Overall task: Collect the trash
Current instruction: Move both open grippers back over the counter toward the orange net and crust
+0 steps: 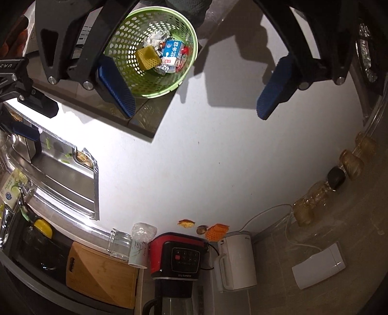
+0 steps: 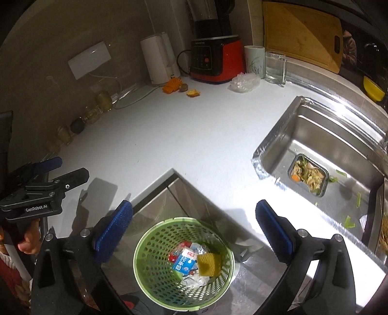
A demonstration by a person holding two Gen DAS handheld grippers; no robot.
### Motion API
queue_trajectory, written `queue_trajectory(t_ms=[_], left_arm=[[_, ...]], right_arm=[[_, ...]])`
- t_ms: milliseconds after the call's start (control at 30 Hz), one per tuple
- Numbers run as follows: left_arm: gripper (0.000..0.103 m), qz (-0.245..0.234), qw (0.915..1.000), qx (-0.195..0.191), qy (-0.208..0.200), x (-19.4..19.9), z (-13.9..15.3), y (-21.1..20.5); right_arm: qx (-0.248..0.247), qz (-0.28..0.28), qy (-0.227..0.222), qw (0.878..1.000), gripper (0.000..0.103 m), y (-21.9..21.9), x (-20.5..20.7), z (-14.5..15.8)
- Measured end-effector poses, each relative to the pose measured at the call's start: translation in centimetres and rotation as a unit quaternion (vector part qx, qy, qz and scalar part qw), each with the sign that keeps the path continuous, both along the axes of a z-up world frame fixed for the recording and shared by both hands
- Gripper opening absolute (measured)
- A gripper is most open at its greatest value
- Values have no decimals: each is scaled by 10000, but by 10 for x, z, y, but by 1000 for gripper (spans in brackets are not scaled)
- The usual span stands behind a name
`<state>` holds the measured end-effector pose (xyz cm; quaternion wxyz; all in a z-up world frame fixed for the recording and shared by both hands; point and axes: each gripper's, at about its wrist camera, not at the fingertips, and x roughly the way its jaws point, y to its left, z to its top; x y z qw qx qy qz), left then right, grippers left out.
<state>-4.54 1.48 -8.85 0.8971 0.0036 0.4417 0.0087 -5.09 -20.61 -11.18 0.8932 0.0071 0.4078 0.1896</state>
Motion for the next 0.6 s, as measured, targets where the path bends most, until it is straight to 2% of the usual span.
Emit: queue_trajectory(t_ms=[300, 600], left_arm=[[96, 91, 9998, -127, -125, 124, -1, 33], [96, -37, 9995, -113, -296, 245, -28, 78]], right_arm=[[-117, 143, -36, 9998, 101, 36, 115, 7], [-134, 534, 2, 9985, 100, 91, 243, -9]])
